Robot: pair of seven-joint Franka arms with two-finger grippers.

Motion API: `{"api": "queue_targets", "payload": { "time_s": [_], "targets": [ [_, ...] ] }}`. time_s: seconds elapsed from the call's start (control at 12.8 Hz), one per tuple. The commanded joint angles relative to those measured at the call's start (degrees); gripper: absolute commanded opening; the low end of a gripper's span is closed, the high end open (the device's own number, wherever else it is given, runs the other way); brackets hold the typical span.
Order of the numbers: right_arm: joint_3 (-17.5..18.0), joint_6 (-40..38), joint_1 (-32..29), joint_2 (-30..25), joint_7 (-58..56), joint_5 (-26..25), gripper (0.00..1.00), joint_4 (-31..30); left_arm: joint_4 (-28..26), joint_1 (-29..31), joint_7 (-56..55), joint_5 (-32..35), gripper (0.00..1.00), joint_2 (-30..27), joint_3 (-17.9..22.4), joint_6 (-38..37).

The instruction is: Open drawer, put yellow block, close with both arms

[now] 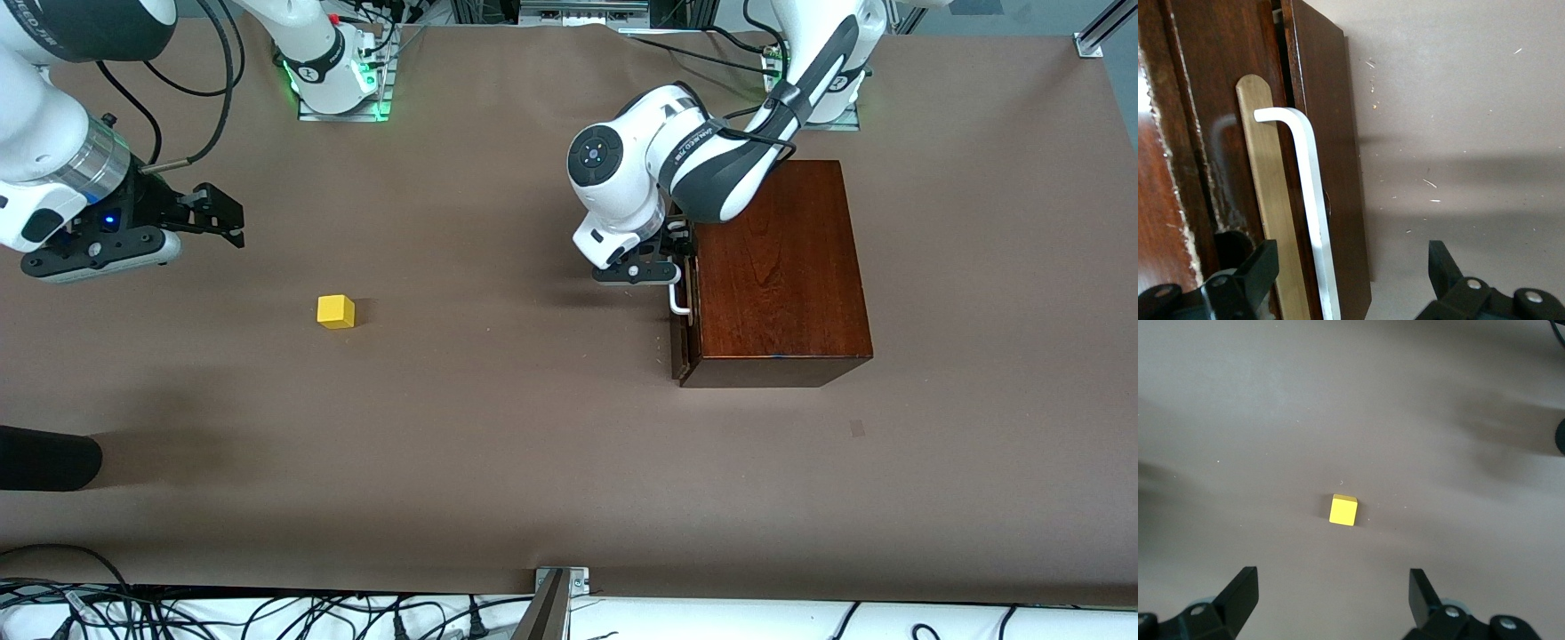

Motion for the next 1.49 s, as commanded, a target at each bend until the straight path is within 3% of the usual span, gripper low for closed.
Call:
{"api": "queue_targets", "payload": {
  "time_s": [0.0,0.86,1.17,1.41],
  "targets": [
    [0.49,-0.13,-0.21,0.37,-0.3,-0.1,1.0,0.55,-0.84,-0.13,-0.97,1.79,1.0,0.86,-0.02,2.05],
    [0.23,0.04,0.4,9.59,-1.78,0.17,1.0,-1.29,-0.76,-2.14,-7.3,1.09,1.0,5.25,-0.11,11.89],
    [0.23,10.12,0.4,9.6,-1.61,0.6,1.0,-11.64,-0.05,-5.04,-11.77,-0.92,1.0,7.8,-0.28,20.22],
    [-0.04,24.42,0.14,9.77,-0.91,1.05,1.0,-22.0,6.6,-7.06,-13.1,-1.81,1.0,11.31,-0.28,21.92]
  ]
}}
